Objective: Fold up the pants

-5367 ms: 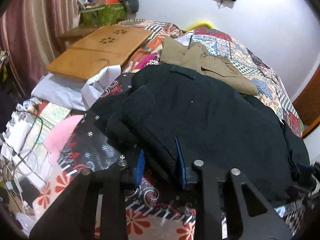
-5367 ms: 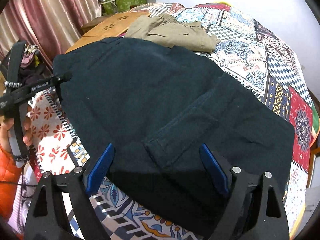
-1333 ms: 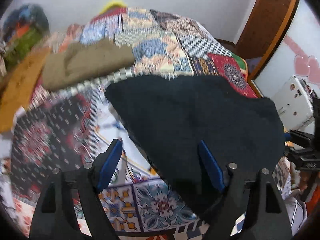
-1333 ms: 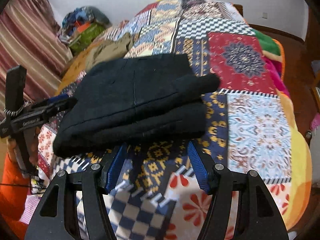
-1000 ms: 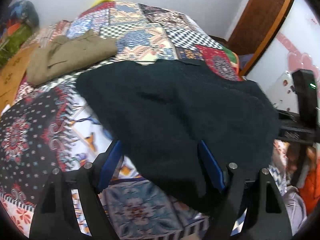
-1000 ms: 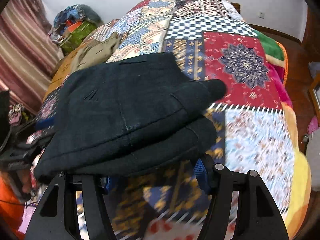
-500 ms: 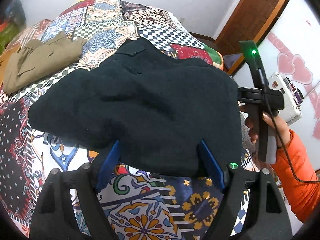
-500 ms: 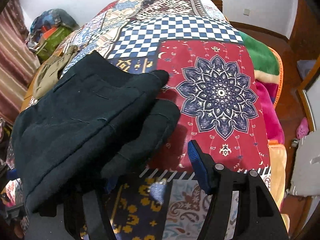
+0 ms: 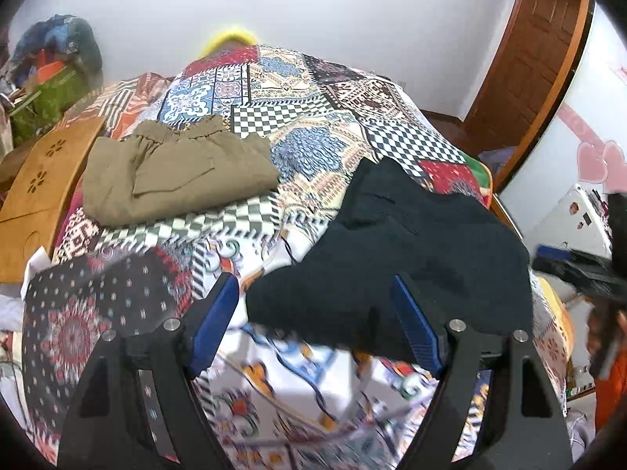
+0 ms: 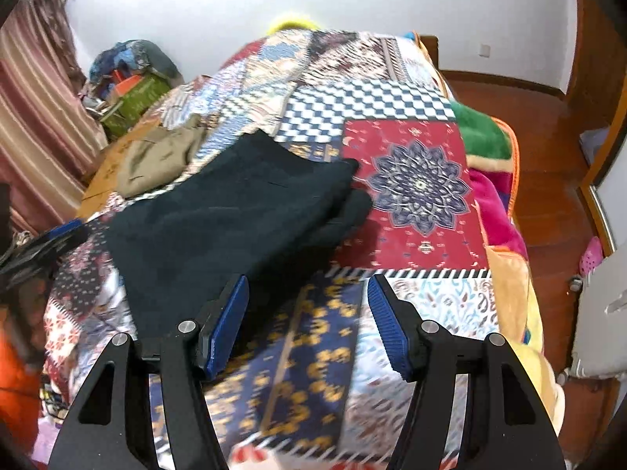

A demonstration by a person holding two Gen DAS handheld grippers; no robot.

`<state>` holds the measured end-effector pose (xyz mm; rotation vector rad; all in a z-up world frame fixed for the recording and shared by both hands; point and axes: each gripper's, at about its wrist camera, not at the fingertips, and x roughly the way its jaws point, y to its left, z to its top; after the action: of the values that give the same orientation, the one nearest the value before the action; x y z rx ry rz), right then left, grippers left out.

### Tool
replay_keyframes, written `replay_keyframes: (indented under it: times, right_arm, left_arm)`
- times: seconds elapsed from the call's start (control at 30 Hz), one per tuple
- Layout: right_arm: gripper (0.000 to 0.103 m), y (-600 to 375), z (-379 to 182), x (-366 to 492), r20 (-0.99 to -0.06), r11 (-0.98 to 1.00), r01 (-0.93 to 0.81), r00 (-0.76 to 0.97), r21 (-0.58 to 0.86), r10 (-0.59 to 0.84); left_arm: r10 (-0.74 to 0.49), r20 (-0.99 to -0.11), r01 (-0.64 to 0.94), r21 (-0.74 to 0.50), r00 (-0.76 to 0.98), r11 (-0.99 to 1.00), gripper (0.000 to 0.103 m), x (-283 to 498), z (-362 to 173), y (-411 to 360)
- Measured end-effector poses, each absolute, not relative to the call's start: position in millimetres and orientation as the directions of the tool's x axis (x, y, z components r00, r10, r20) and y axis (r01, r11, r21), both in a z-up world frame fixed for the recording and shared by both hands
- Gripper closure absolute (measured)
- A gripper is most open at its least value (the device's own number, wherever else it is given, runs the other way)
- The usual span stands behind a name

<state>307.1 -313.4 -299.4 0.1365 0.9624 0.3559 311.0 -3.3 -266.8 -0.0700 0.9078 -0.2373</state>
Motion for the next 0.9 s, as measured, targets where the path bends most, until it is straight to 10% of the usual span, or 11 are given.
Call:
replay_keyframes:
  times: [0.4, 0.9]
  right_arm:
    - [0.037, -252, -334, 290, -0.814, 0.889, -0.313, 0.380, 0.335, 0.440]
    - [0.038, -266, -336, 281, -0.818, 0.900, -0.355, 0.418, 0.253, 0.395]
  left_arm:
    - [-0.290, -0.856, 0.307, -0.164, 0.427, 0.937, 0.022, 343, -324, -32]
    - [-0.335, -0.861, 0.303, -0.225, 0.383, 0.926, 0.048, 294, -311, -39]
